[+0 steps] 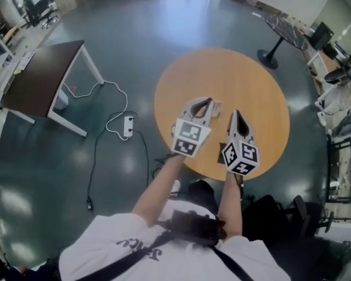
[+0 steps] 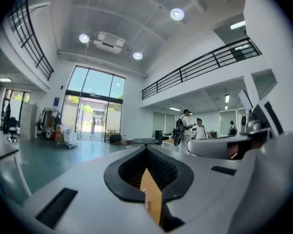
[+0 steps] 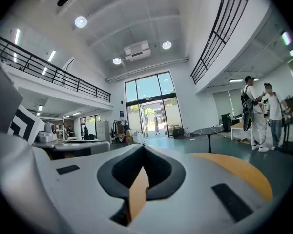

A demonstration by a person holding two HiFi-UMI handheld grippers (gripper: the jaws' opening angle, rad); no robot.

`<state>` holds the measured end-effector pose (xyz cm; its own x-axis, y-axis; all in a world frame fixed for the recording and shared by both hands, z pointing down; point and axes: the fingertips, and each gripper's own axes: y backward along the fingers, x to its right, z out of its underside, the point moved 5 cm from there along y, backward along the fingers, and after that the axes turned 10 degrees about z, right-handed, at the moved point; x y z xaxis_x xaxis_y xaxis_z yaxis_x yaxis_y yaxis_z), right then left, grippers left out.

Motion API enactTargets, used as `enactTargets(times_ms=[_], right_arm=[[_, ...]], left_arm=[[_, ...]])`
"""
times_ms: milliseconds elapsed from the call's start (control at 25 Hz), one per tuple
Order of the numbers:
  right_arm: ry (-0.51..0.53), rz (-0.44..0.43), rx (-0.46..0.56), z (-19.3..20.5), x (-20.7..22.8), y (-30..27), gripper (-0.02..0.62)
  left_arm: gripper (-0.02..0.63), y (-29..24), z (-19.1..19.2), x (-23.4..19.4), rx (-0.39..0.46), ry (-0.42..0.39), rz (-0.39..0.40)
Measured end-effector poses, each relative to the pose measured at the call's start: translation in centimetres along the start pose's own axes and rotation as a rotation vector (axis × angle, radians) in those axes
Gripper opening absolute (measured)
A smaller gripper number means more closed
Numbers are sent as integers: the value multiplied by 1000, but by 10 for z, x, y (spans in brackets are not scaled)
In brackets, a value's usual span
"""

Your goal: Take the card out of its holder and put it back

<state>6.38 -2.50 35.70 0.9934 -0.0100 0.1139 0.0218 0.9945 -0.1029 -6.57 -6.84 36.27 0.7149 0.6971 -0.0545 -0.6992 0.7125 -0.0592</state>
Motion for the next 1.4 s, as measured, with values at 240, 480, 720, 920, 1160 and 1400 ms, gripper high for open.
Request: enactTargets(times_ms=[240,480,720,920,1160,1400], right_arm=[[19,66,-24,21,20,-31,21],[2,81,-87,42,40,-56,21],[8,73,-156,70,49,-63,21],[4,50,-205,90,52,-72,21],[-2,20,-252,104,47,-84,21],[-5,-2,-296,116,46,-93,21]], left_arm=[[6,-29,30,-10,-22,99,65],[6,-46,66,-23,-93,116,91],[6,-54,106,-26,-179,133,133],[9,-60,131,-29,-226,147,151],[27,-68,151,-36,-286,155,146],[41,-74,170,-46,-336,190,141]])
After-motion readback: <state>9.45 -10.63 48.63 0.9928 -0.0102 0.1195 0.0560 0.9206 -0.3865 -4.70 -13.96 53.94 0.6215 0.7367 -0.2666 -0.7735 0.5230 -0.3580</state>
